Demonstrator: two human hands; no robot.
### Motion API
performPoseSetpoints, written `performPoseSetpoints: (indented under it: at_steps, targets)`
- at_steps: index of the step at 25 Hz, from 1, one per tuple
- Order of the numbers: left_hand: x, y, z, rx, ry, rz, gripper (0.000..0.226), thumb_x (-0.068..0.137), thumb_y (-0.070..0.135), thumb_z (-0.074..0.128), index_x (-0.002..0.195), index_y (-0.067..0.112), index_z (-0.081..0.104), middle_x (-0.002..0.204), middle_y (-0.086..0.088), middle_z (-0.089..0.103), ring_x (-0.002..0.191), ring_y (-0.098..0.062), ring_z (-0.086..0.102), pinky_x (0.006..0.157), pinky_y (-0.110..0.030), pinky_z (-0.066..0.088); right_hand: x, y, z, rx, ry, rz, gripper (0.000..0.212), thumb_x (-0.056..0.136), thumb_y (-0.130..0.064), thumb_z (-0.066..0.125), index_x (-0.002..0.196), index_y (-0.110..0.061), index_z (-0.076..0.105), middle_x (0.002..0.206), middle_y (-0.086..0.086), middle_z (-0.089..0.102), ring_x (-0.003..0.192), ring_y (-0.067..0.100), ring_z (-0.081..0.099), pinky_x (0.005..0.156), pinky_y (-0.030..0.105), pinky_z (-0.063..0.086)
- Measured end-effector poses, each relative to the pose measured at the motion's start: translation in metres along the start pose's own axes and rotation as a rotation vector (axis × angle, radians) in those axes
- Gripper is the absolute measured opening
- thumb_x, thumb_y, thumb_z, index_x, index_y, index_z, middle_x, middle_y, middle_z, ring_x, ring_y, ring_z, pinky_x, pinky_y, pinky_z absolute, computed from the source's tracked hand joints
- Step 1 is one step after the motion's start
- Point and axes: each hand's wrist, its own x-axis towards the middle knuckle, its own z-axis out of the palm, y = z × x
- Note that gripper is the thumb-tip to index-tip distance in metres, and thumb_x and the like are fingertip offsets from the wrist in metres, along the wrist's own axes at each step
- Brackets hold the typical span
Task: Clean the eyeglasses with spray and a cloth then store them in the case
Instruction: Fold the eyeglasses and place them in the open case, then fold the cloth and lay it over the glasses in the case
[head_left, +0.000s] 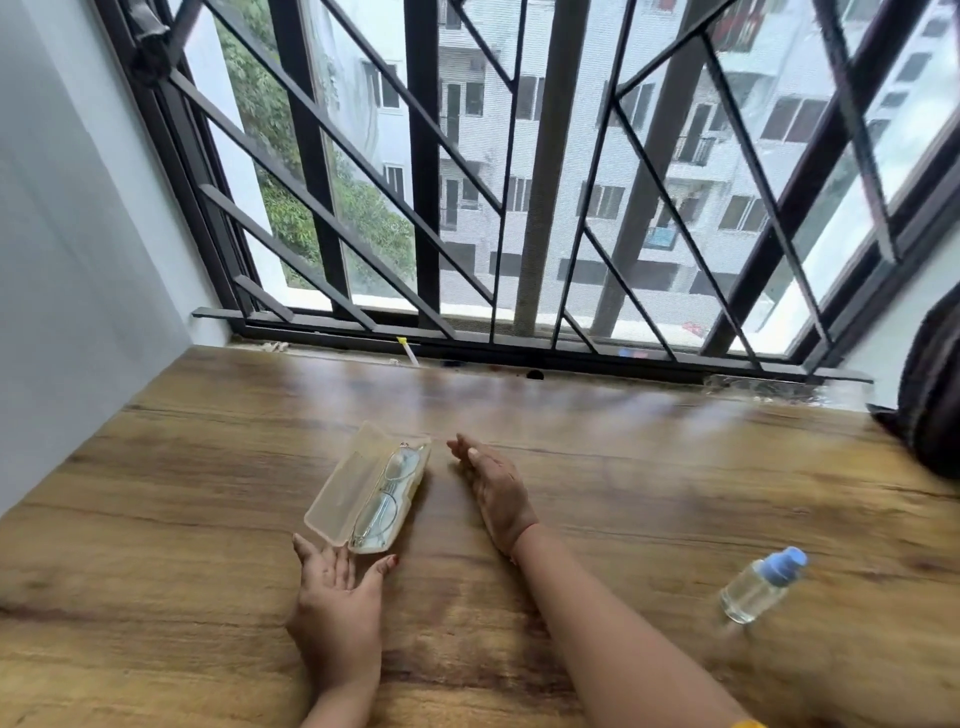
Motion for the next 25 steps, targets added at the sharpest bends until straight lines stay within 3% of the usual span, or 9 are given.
performPoseSetpoints:
  at_steps: [5,8,10,13,15,18,21,22,25]
  targets:
    - [0.003,0.004,-0.007,-0.061,-0.071,-0.084,0.093,0.073,-0.025,0.057,0.146,0.003,0.008,0.141,-0.026,0.039,0.126,-0.021,0.043,0.107,-0.042,0.035,-0.08,-0.016,-0.025,-0.079,0.125,0.062,0.025,0.094,-0.009,0.044,0.112,-0.021,0.057,0.125,0.005,0.059,0.116,0.013,0.053,0.105,0.028,0.039]
    - [0.007,0.004,-0.007,-0.125,-0.148,-0.124,0.088,0.077,-0.026,0.05,0.147,0.005,0.005,0.145,-0.025,0.032,0.131,-0.025,0.039,0.107,-0.049,0.033,-0.164,-0.054,-0.057,-0.211,0.2,0.051,0.029,0.089,-0.003,0.053,0.115,-0.014,0.062,0.114,-0.002,0.067,0.109,0.009,0.06,0.098,0.025,0.045]
    - [0.012,-0.001,-0.015,-0.189,-0.171,-0.174,0.082,0.081,-0.019,0.052,0.146,0.005,0.007,0.145,-0.024,0.033,0.129,-0.02,0.041,0.108,-0.047,0.033,-0.221,-0.083,-0.085,-0.392,0.339,0.0,0.03,0.084,0.0,0.061,0.109,-0.015,0.068,0.107,-0.004,0.071,0.101,0.006,0.064,0.09,0.018,0.049]
    - [0.005,0.007,-0.02,-0.381,-0.159,-0.313,0.061,0.093,0.016,0.053,0.143,-0.001,0.021,0.142,-0.022,0.039,0.119,0.0,0.044,0.105,-0.026,0.037,-0.283,-0.098,-0.136,-0.794,0.688,0.06,0.041,0.075,0.004,0.068,0.11,-0.018,0.068,0.104,-0.009,0.064,0.098,0.009,0.062,0.079,0.013,0.045]
    - [-0.001,0.001,-0.022,-0.321,-0.131,-0.288,0.067,0.088,-0.008,0.051,0.144,0.002,0.015,0.143,-0.022,0.037,0.124,-0.016,0.046,0.092,-0.028,0.05,-0.304,-0.089,-0.163,-0.994,0.787,0.259,0.05,0.074,-0.002,0.071,0.12,-0.018,0.062,0.111,-0.002,0.06,0.103,0.015,0.056,0.082,0.02,0.037]
    - [-0.018,0.0,-0.017,-0.014,-0.198,-0.218,0.08,0.078,-0.018,0.058,0.14,-0.004,0.01,0.144,-0.021,0.037,0.129,-0.036,0.041,0.095,-0.06,0.041,-0.308,-0.06,-0.173,-1.199,0.694,0.531,0.051,0.077,-0.015,0.07,0.126,-0.019,0.057,0.125,0.008,0.057,0.117,0.022,0.053,0.087,0.023,0.036]
    - [-0.045,0.012,-0.004,0.088,-0.216,-0.234,0.09,0.072,-0.02,0.062,0.143,-0.003,0.01,0.149,-0.021,0.026,0.132,-0.042,0.03,0.108,-0.055,0.027,-0.293,-0.055,-0.15,-1.15,0.812,0.416,0.008,0.074,-0.013,0.07,0.078,-0.02,0.07,0.089,0.005,0.07,0.092,0.022,0.064,0.073,0.028,0.043]
    - [-0.056,0.019,0.001,0.062,-0.28,-0.246,0.091,0.07,-0.022,0.064,0.144,0.0,0.017,0.147,-0.019,0.032,0.13,-0.037,0.036,0.109,-0.05,0.029,-0.284,-0.058,-0.141,-1.066,0.833,0.375,0.015,0.073,-0.011,0.072,0.066,-0.023,0.067,0.076,0.002,0.071,0.081,0.02,0.066,0.067,0.028,0.046]
    - [-0.077,0.04,0.02,0.139,-0.72,-0.322,0.082,0.046,-0.008,0.082,0.123,-0.003,0.054,0.104,-0.016,0.069,0.093,-0.025,0.064,0.085,-0.035,0.054,-0.248,-0.077,-0.108,-0.62,0.768,0.12,0.012,0.071,-0.001,0.074,0.065,-0.011,0.071,0.06,0.002,0.069,0.055,0.009,0.064,0.051,0.022,0.05]
